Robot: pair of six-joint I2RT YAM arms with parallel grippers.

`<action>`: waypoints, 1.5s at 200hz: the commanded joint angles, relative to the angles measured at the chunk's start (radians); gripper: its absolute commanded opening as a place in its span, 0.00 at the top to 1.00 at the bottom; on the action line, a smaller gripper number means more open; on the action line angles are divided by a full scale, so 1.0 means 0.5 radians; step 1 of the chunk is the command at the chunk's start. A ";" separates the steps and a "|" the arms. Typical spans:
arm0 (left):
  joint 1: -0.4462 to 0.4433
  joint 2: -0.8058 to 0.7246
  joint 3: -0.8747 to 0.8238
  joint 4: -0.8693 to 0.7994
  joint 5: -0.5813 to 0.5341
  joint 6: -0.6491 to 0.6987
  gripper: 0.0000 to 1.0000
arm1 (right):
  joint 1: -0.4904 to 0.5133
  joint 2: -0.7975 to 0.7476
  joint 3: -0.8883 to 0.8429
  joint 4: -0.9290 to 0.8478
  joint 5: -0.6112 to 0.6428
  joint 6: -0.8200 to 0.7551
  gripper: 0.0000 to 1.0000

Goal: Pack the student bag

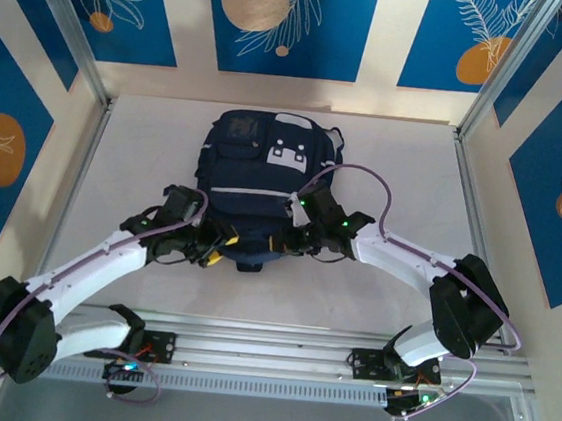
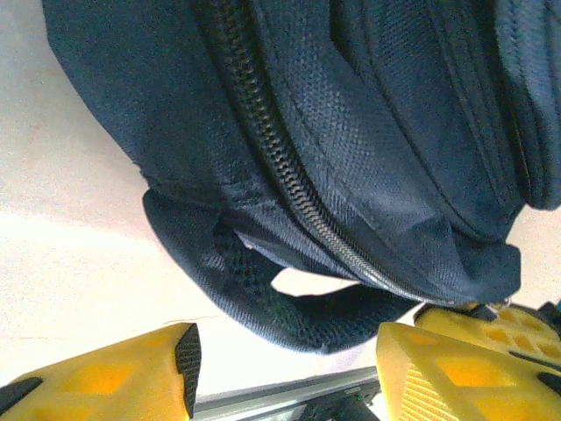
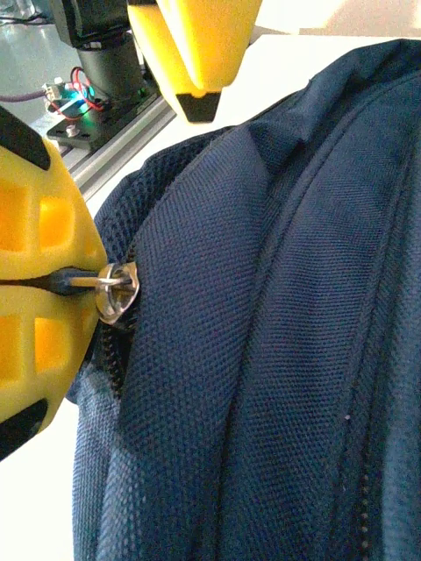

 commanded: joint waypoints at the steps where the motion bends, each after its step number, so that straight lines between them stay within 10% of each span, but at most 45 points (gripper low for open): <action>1: -0.036 0.115 0.027 0.018 -0.043 -0.165 0.45 | 0.014 -0.007 0.091 0.028 0.021 0.014 1.00; 70: -0.054 0.431 0.107 0.007 -0.097 -0.145 0.55 | 0.042 0.053 0.160 -0.110 0.079 -0.097 1.00; 105: 0.011 0.587 0.281 -0.111 -0.216 -0.015 1.00 | 0.061 0.107 0.252 -0.486 0.269 -0.330 1.00; 300: 0.308 0.203 0.130 -0.365 -0.287 0.322 1.00 | -0.492 0.145 0.306 -0.459 0.206 -0.679 1.00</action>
